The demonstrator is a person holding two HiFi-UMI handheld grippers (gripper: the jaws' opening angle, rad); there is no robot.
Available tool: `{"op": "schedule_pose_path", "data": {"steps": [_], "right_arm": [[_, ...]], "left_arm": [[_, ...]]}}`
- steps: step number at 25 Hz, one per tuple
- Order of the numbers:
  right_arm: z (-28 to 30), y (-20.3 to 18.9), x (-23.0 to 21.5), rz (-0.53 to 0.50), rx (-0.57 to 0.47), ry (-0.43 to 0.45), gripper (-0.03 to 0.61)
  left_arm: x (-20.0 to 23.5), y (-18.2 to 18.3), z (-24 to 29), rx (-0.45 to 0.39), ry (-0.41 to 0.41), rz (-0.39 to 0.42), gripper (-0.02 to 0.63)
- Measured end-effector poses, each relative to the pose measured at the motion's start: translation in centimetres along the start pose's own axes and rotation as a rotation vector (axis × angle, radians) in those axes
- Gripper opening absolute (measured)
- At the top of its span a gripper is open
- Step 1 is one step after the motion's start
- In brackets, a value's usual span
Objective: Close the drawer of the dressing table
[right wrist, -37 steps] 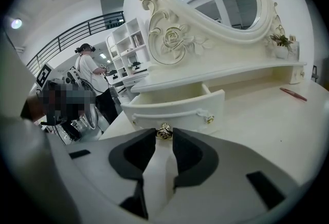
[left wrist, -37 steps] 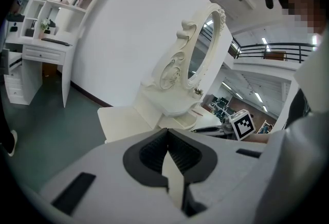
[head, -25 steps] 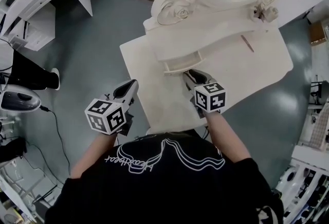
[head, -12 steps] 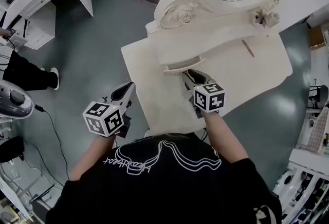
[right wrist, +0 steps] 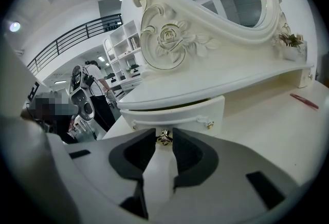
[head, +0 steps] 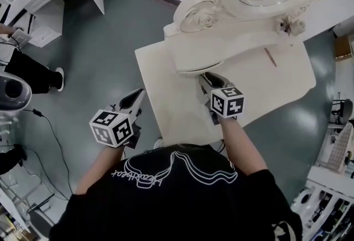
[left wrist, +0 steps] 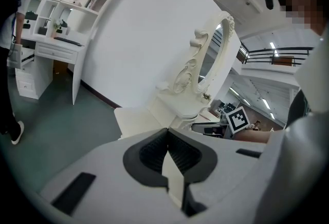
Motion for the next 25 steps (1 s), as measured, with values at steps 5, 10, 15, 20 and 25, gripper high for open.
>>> {"op": "schedule_pose_path", "data": {"steps": [5,10,15,20,25], "right_arm": [[0.7,0.7,-0.1,-0.001,-0.002,0.005,0.106],[1.4,1.3,-0.1,0.002,-0.007,0.011,0.107],[1.8,1.6,-0.3,0.001,-0.005,0.011,0.107],[1.7,1.7,-0.3,-0.027,0.002,0.016,0.110],[0.5,1.7,-0.2,-0.039,-0.015,0.008,0.164]], "left_arm": [[0.4,-0.2,-0.3,-0.003,0.016,-0.014,0.003],[0.4,-0.4,-0.4,0.000,0.023,-0.016,0.003],[0.4,-0.4,-0.3,0.002,0.023,-0.015,0.003],[0.2,-0.1,-0.2,-0.001,0.015,-0.006,0.003],[-0.4,0.4,-0.4,-0.009,-0.007,0.003,0.003]]}}
Point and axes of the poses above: the fingertips, and each gripper's own axes: z forward along the fingers, x to its left, y out of its top, the point moved 6 cm from there along -z, backward along the fingers, and after that the axes turned 13 degrees about z, right-handed, at the moved point
